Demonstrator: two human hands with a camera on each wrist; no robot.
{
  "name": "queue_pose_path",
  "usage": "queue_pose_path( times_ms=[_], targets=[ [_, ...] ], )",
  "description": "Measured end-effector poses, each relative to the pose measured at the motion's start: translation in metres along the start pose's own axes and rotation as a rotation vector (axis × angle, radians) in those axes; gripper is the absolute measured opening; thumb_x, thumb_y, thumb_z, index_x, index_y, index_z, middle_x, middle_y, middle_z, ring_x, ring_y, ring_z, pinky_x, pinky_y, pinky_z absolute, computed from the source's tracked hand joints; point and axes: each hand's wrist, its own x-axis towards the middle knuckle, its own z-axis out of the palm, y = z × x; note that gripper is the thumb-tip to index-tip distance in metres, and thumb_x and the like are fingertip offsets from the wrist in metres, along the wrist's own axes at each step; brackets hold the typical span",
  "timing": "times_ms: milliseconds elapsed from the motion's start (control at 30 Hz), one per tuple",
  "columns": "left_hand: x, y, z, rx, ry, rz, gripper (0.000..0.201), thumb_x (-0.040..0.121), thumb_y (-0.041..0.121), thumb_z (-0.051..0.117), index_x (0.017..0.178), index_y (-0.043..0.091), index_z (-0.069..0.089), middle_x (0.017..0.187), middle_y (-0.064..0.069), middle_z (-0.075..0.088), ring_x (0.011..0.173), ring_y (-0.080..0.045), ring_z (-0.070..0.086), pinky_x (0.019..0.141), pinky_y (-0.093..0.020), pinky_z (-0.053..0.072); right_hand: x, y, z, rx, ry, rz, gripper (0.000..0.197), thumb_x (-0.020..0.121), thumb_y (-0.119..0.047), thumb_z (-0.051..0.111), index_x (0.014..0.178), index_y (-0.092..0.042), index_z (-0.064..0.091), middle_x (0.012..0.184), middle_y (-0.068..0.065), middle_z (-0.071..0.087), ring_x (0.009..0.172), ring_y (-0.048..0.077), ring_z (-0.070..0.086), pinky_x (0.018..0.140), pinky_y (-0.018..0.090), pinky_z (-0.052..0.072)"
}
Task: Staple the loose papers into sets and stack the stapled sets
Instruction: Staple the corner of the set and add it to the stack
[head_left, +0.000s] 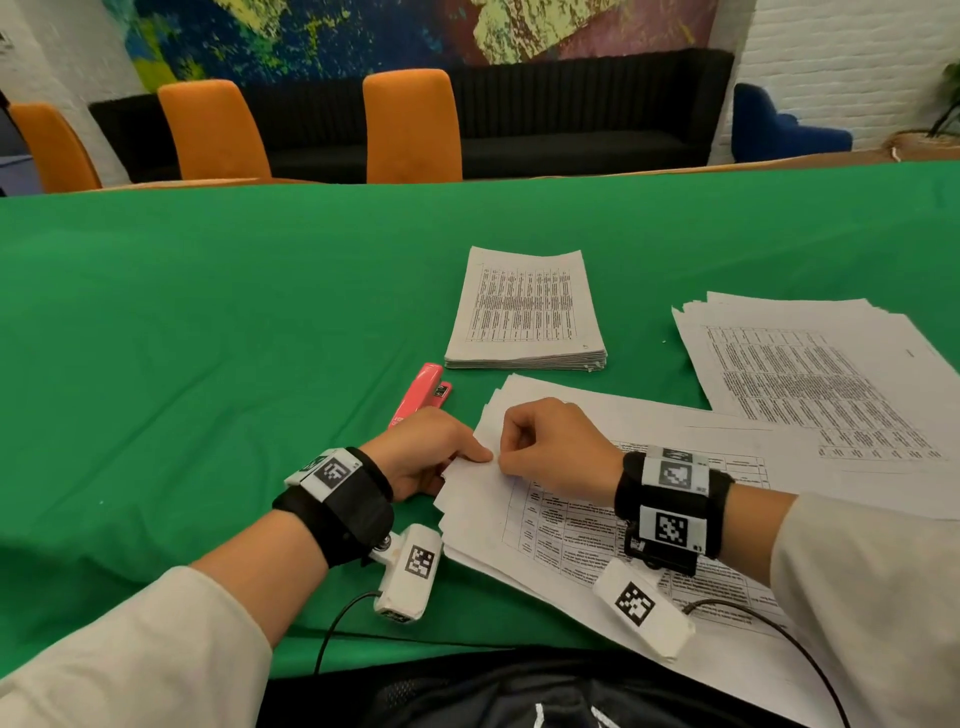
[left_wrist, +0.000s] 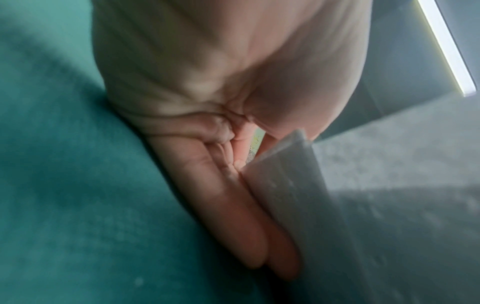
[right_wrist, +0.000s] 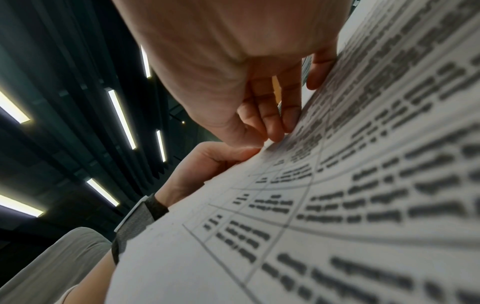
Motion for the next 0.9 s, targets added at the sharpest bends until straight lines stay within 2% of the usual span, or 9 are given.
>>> queue_pose_path(
  times_ms=[200, 267, 367, 533, 667, 767, 833, 900],
  targets=[
    [0.001, -0.004, -0.001, 0.038, -0.013, 0.038, 0.046, 0.089, -0.003, 0.072, 0.055, 0.017, 0.047, 0.052, -0.001, 0.046, 0.042, -0.014, 0.048, 0.042, -0.02, 0.04, 0.006, -0.003, -0.002, 0.019, -0.018, 0.061, 0.013, 0.085, -0.014, 0.072, 0.072, -0.018, 0.07, 0.073, -0.001, 0.073, 0.071, 0.014, 0.064, 0.076, 0.036, 0.056],
    [0.002, -0.007, -0.002, 0.049, -0.034, 0.055, 0.049, 0.09, -0.003, 0.071, 0.052, 0.017, 0.05, 0.052, 0.0, 0.046, 0.042, -0.013, 0.047, 0.041, -0.019, 0.039, 0.013, -0.005, -0.005, 0.041, -0.042, 0.104, 0.012, 0.083, -0.014, 0.071, 0.072, -0.013, 0.073, 0.069, -0.001, 0.074, 0.068, 0.012, 0.065, 0.077, 0.037, 0.058],
    [0.002, -0.008, -0.004, 0.067, -0.053, 0.066, 0.042, 0.09, 0.0, 0.073, 0.055, 0.016, 0.057, 0.055, -0.002, 0.052, 0.044, -0.014, 0.05, 0.042, -0.02, 0.04, 0.022, -0.01, -0.008, 0.062, -0.1, 0.159, 0.011, 0.081, -0.011, 0.072, 0.075, -0.003, 0.076, 0.066, 0.002, 0.074, 0.06, 0.012, 0.064, 0.067, 0.03, 0.057],
    [0.004, -0.009, -0.004, 0.079, -0.064, 0.062, 0.035, 0.09, 0.002, 0.075, 0.061, 0.013, 0.058, 0.057, -0.004, 0.054, 0.046, -0.015, 0.05, 0.042, -0.021, 0.041, 0.03, -0.012, -0.007, 0.054, -0.157, 0.2, 0.012, 0.083, -0.011, 0.072, 0.079, -0.002, 0.079, 0.078, 0.013, 0.078, 0.063, 0.018, 0.067, 0.069, 0.031, 0.06],
    [0.005, -0.009, -0.005, 0.092, -0.066, 0.061, 0.031, 0.09, 0.003, 0.075, 0.064, 0.011, 0.059, 0.058, -0.004, 0.054, 0.046, -0.016, 0.05, 0.043, -0.022, 0.041, 0.032, -0.014, -0.008, 0.044, -0.186, 0.21, 0.013, 0.084, -0.009, 0.069, 0.075, -0.006, 0.077, 0.079, 0.014, 0.078, 0.063, 0.019, 0.066, 0.065, 0.029, 0.059],
    [0.005, -0.009, -0.005, 0.108, -0.071, 0.051, 0.019, 0.089, 0.007, 0.077, 0.076, 0.008, 0.062, 0.064, -0.008, 0.054, 0.051, -0.018, 0.05, 0.046, -0.024, 0.042, 0.031, -0.014, -0.008, 0.029, -0.192, 0.207, 0.013, 0.083, -0.01, 0.069, 0.074, -0.006, 0.077, 0.078, 0.012, 0.078, 0.061, 0.017, 0.065, 0.063, 0.027, 0.057],
    [0.007, -0.01, -0.005, 0.118, -0.063, 0.052, 0.024, 0.089, 0.007, 0.077, 0.071, 0.01, 0.061, 0.064, -0.008, 0.054, 0.052, -0.019, 0.05, 0.048, -0.025, 0.042, 0.03, -0.014, -0.009, 0.022, -0.186, 0.212, 0.013, 0.082, -0.01, 0.07, 0.074, -0.005, 0.078, 0.075, 0.01, 0.078, 0.061, 0.016, 0.064, 0.063, 0.027, 0.056],
    [0.008, -0.012, -0.004, 0.125, -0.059, 0.077, 0.02, 0.089, 0.01, 0.078, 0.074, 0.004, 0.065, 0.07, -0.013, 0.059, 0.059, -0.024, 0.053, 0.055, -0.029, 0.042, 0.03, -0.016, -0.01, 0.028, -0.188, 0.228, 0.013, 0.081, -0.01, 0.07, 0.071, -0.006, 0.077, 0.071, 0.009, 0.077, 0.06, 0.018, 0.066, 0.063, 0.027, 0.056]
  ],
)
